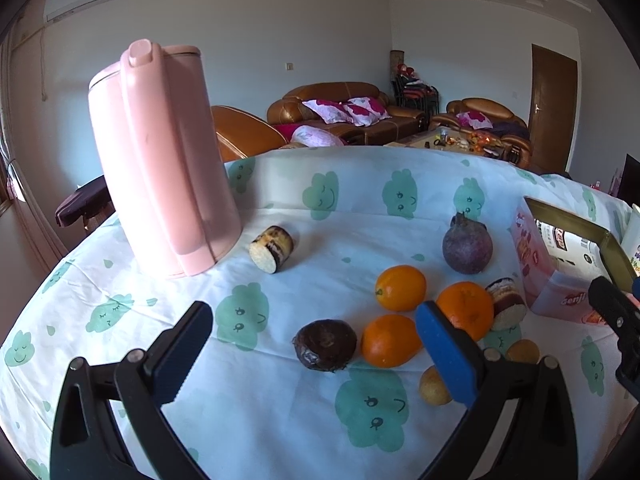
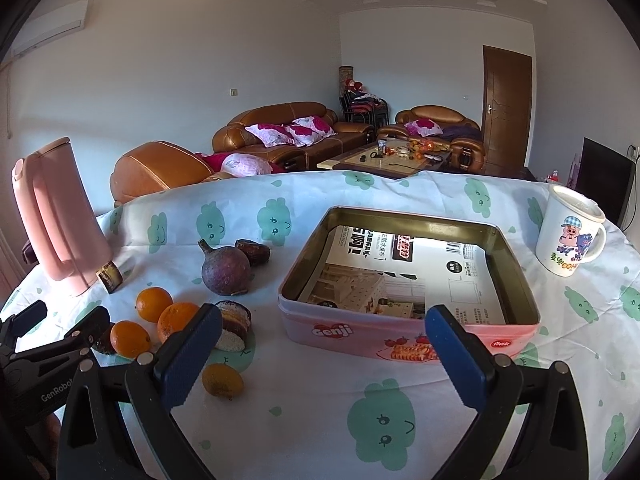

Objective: Organize fruits
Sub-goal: 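Move both tools toward the two brown kiwis on the cloth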

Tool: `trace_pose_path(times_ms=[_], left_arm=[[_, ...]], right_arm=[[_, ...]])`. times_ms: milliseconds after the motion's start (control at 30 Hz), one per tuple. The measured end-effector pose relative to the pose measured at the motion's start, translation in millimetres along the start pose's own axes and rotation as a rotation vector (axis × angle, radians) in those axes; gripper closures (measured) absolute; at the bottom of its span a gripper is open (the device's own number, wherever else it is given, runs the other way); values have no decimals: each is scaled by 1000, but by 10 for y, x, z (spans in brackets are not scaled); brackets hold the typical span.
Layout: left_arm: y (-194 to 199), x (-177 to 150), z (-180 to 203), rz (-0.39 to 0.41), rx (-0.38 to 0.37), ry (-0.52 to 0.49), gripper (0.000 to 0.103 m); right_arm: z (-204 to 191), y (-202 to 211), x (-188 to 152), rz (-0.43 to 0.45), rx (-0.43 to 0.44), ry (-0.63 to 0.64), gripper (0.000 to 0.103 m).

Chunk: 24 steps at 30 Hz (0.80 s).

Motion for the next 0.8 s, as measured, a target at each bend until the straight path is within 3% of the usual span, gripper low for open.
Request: trace_pose_path(times_ms=[233,800], left_arm=[[13,-17,-15,4,-8,10,0],[58,-46,-38,-27,-25,9,0]], right_arm=[[36,59,-65,-32,85,8,2],[80,69,-176,-82,136,38,3]])
Point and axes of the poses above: each gripper's, at about its wrist camera, not at the fingertips, and y roughly against the way its jaws point, z to its right, x to its top, the point moved 1 cm from there along -y, roughly the way its jaws point, and after that the axes turned 5 degrees about -y, right-handed, at the moved point
